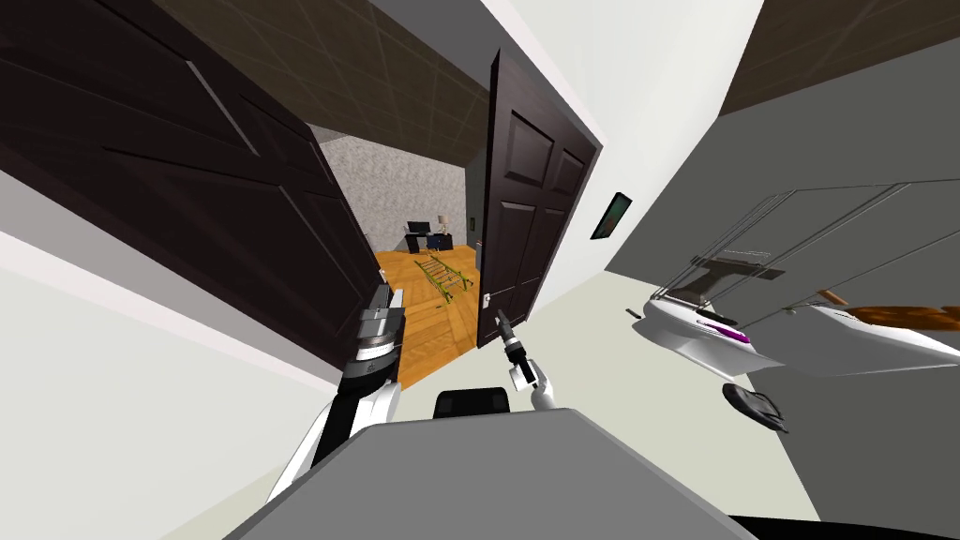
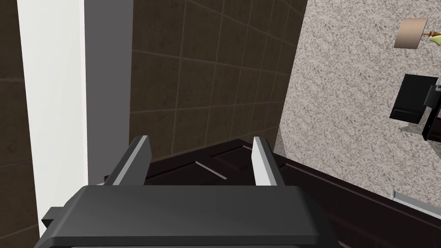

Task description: Push the door open

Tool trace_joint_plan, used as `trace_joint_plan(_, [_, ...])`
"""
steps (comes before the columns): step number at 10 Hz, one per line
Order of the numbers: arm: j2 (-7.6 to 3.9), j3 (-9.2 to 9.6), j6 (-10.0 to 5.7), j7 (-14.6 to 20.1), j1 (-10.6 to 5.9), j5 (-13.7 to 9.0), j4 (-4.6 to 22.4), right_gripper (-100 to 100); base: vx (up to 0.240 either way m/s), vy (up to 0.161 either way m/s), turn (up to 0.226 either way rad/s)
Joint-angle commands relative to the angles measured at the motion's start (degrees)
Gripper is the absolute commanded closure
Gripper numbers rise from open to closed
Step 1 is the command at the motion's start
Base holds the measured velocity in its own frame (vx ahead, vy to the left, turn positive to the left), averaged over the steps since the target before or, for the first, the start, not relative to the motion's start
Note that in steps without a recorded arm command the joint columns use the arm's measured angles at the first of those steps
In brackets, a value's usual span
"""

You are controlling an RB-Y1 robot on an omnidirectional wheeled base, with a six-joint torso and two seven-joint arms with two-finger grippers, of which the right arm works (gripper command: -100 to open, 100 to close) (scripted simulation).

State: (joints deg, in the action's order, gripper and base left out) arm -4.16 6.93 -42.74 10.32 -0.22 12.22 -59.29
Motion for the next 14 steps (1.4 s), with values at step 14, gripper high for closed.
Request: trace_joint_plan(14, [0.53, 0.61, -5.17, 4.10, -8.65, 3.04, 22.41, -100, 0.088, -0.060, 0.041])
